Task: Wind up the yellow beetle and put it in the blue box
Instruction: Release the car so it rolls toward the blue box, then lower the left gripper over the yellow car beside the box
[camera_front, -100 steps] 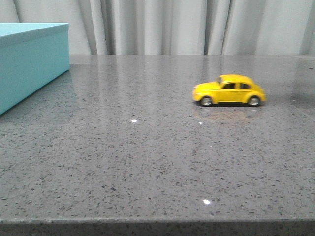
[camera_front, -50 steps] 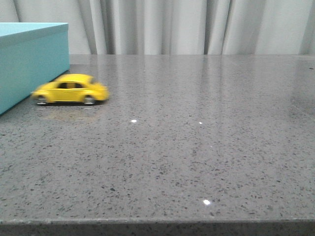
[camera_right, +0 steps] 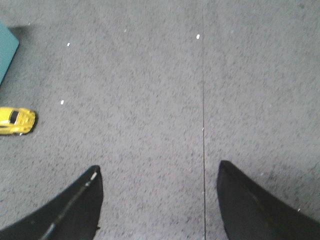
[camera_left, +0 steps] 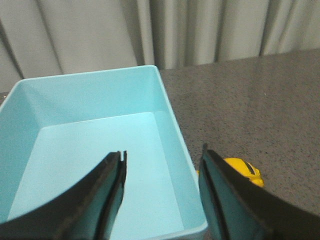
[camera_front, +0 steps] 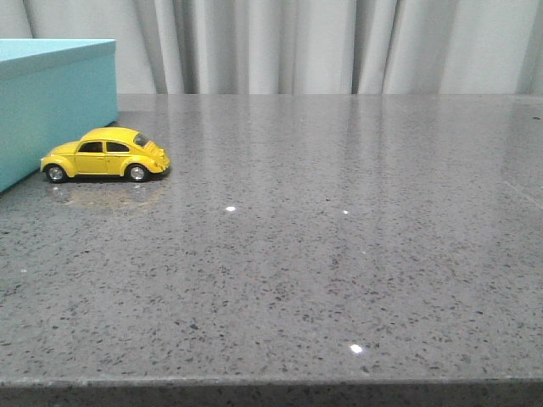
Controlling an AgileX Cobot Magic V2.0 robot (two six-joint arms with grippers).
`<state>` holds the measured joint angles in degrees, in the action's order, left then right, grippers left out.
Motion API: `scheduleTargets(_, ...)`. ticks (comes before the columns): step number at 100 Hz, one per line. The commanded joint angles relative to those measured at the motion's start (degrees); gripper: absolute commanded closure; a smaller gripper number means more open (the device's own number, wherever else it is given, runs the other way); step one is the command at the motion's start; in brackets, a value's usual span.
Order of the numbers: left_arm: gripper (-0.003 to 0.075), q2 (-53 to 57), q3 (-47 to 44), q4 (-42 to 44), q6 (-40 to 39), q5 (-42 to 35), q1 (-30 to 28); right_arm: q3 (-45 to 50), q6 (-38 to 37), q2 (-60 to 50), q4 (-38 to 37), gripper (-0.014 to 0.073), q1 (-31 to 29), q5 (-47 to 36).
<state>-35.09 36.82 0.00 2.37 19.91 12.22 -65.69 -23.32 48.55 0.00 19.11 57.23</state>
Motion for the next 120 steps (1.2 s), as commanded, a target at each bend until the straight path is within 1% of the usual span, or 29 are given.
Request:
scheduleTargets(1, 0.0372, -4.3, 5.1, 0.0, 4.3, -2.6, 3.3, 1.0, 0.7, -2.8, 1.8, 0.0104, 0.0, -5.0)
scheduleTargets(9, 0.0332, -8.2, 8.4, 0.0, 8.0, -0.8, 5.9, 1.8, 0.7, -4.3, 2.8, 0.0104, 0.0, -5.2)
scheduleTargets(13, 0.03, -10.4, 10.3, 0.0, 10.5, 0.8, 7.2, 1.8, 0.7, -4.8, 3.1, 0.0104, 0.0, -5.2)
scheduleTargets(20, 0.0276, -14.1, 13.9, 0.0, 14.5, 4.4, 9.0, 1.8, 0.7, -5.9, 3.3, 0.0104, 0.0, -5.9)
scheduleTargets(42, 0.0279, -26.4, 25.9, -0.4, 30.7, 15.1, 11.6, 1.8, 0.7, -7.7, 3.5, 0.0104, 0.0, -7.4)
scheduleTargets(59, 0.0279, -36.3, 35.9, -1.2, 36.0, 26.9, 11.6, 1.8, 0.7, -7.9, 4.4, 0.0104, 0.0, -7.4)
scheduleTargets(65, 0.0279, -39.0, 39.0, -3.0, 38.5, 28.8, 11.6, 1.8, 0.7, -7.9, 4.6, 0.0104, 0.0, -7.5)
scheduleTargets(77, 0.0279, -44.1, 43.6, -6.0, 46.6, 32.6, 11.6, 1.8, 0.7, -7.9, 5.0, 0.0104, 0.0, -7.5)
scheduleTargets(82, 0.0279, -46.4, 45.2, -6.2, 49.5, 35.3, 11.6, 1.8, 0.7, -7.9, 5.1, 0.0104, 0.0, -7.5)
scheduleTargets(92, 0.0279, -49.9, 47.2, -5.8, 51.0, 37.9, 11.6, 1.8, 0.7, -7.9, 5.1, 0.0104, 0.0, -7.5)
scheduleTargets(114, 0.0279, -55.2, 47.2, -2.7, 52.8, 37.8, 11.6, 1.8, 0.7, -7.9, 5.1, 0.0104, 0.0, -7.6)
scheduleTargets(120, 0.0279, -56.2, 47.2, -1.7, 53.0, 36.3, 11.6, 1.8, 0.7, -7.9, 5.1, 0.0104, 0.0, -7.6)
